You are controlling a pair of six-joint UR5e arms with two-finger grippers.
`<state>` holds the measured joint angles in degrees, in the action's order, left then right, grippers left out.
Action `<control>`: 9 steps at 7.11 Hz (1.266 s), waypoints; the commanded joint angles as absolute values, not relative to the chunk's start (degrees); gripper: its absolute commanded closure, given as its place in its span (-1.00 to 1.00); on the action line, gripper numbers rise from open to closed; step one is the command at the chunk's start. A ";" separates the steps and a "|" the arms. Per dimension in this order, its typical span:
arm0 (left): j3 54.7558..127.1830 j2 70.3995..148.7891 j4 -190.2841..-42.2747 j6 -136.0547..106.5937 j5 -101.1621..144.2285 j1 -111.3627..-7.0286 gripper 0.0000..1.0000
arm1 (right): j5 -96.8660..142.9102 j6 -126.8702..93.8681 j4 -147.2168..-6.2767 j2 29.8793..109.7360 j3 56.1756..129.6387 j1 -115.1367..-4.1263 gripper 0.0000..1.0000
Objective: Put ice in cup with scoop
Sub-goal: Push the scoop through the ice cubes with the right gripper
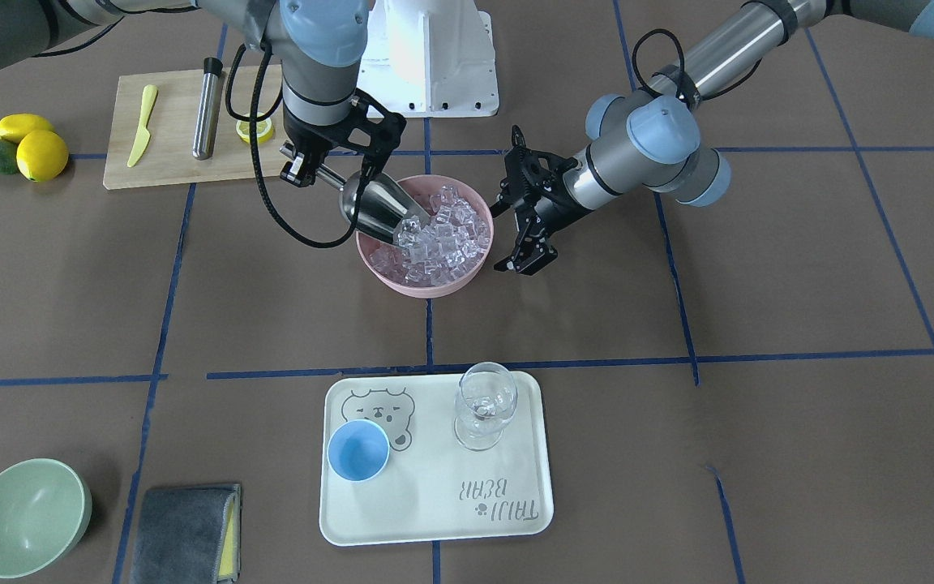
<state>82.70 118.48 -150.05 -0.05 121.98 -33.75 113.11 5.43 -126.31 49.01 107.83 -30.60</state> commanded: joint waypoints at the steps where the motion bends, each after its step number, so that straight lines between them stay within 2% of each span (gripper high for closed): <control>1: 82.71 118.39 -150.03 0.09 121.91 -33.75 -1.00 | 113.29 5.01 -122.52 50.36 106.62 -30.23 1.00; 9: 82.71 118.30 -150.12 0.18 122.08 -33.84 -1.00 | 117.24 3.69 -117.43 49.66 104.94 -32.16 1.00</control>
